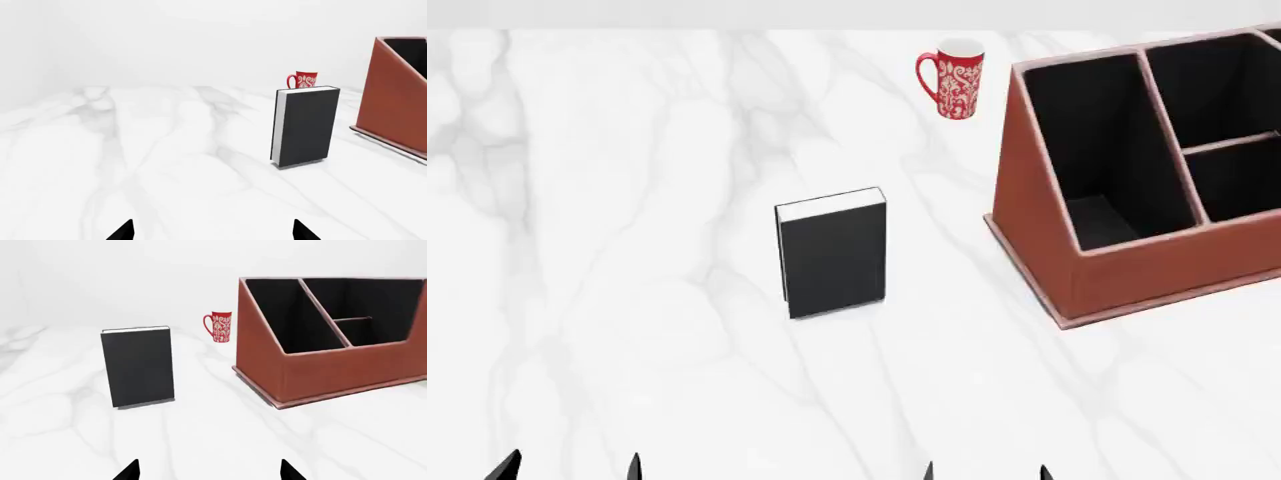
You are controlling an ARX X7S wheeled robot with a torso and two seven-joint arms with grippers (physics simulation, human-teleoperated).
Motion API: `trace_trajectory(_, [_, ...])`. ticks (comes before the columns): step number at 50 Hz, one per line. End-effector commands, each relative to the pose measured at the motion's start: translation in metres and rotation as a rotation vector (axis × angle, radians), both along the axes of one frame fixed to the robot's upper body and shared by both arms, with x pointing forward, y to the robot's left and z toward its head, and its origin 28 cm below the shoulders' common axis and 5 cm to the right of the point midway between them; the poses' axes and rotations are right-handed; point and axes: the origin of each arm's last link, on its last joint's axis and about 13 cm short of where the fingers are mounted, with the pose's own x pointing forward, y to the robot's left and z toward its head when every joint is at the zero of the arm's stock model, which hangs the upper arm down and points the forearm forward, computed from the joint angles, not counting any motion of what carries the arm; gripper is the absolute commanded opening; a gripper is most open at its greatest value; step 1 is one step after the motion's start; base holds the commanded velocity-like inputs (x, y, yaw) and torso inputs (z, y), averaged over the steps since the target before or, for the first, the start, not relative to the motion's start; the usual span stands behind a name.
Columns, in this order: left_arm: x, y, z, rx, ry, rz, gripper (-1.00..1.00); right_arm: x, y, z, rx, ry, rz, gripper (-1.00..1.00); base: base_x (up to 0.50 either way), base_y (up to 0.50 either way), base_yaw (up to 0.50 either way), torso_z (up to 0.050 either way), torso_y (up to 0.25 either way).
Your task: Pick up the book and place it in the right compartment of the caddy.
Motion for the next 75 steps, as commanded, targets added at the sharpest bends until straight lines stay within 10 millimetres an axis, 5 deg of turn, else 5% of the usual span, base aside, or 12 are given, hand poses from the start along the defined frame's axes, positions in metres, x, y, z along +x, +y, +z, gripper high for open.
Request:
trace_trajectory(1, [0.0,0.0,0.001,-0.002,0.0,0.002,1.0,0.0,0.0,-0.003,-0.016,0.013,-0.011,1.0,0.0,0.0,0.0,0.0,0.0])
trace_trajectory(38, [0.001,-0.001,-0.002,0.012,0.009,-0.001,1.0,-0.007,0.003,0.004,-0.025,-0.007,0.01,1.0,0.0,0.0,0.0,0.0,0.0])
trace_trajectory(63, [0.003,-0.002,-0.003,0.013,0.024,-0.006,1.0,-0.004,0.003,0.002,-0.033,0.032,0.002,1.0,0.0,-0.29,0.0,0.0,0.0])
trace_trajectory(67, [0.01,-0.001,0.01,0.01,0.037,-0.012,1.0,0.004,0.002,0.015,-0.02,0.104,-0.002,1.0,0.0,0.0,0.0,0.0,0.0])
trace_trajectory(75, [0.04,0.007,0.081,-0.033,-0.025,-0.062,1.0,0.027,-0.005,0.09,-0.028,0.054,0.022,1.0,0.0,0.0,0.0,0.0,0.0])
